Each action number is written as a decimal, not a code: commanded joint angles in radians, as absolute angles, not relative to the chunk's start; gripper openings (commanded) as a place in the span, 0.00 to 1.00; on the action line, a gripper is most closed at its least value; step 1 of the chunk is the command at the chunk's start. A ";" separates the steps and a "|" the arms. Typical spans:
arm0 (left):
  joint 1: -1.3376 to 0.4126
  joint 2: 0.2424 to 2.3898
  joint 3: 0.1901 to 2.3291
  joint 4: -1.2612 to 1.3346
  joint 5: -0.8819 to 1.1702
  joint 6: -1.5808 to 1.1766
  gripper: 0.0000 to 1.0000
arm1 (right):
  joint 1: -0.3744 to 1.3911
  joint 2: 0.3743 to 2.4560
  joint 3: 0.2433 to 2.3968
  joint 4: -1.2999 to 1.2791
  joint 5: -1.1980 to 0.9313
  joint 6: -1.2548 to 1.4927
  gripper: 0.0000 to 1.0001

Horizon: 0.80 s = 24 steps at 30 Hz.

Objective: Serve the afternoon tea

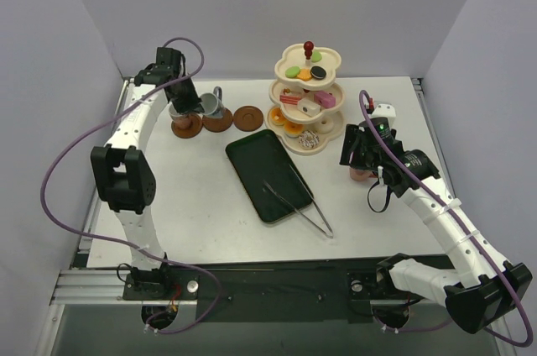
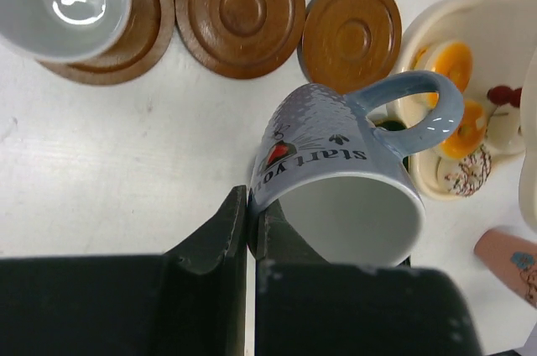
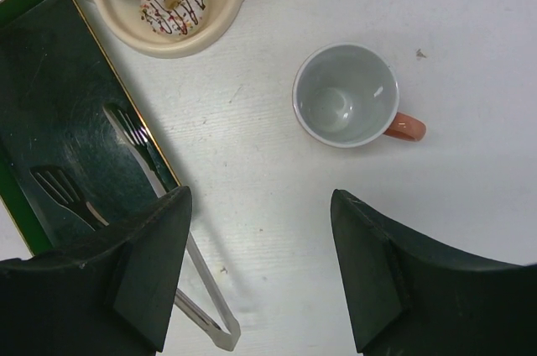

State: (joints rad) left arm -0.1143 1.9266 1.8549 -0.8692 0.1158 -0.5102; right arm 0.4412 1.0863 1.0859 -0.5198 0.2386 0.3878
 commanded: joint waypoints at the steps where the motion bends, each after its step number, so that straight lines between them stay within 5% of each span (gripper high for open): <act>1: -0.112 2.035 2.023 -0.861 0.115 -0.564 0.00 | 0.446 1.077 1.114 -0.525 0.284 0.373 0.62; 11: -0.112 2.226 2.275 -0.962 0.043 -0.568 0.00 | 0.443 1.081 1.118 -0.532 0.308 0.365 0.62; 24: -0.091 2.299 2.284 -1.005 0.031 -0.520 0.00 | 0.440 1.109 1.134 -0.538 0.304 0.353 0.62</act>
State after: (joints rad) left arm -0.1062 2.3047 2.2303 -1.0126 0.0231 -0.5339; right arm 0.4408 1.0962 1.0912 -0.5217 0.2832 0.3645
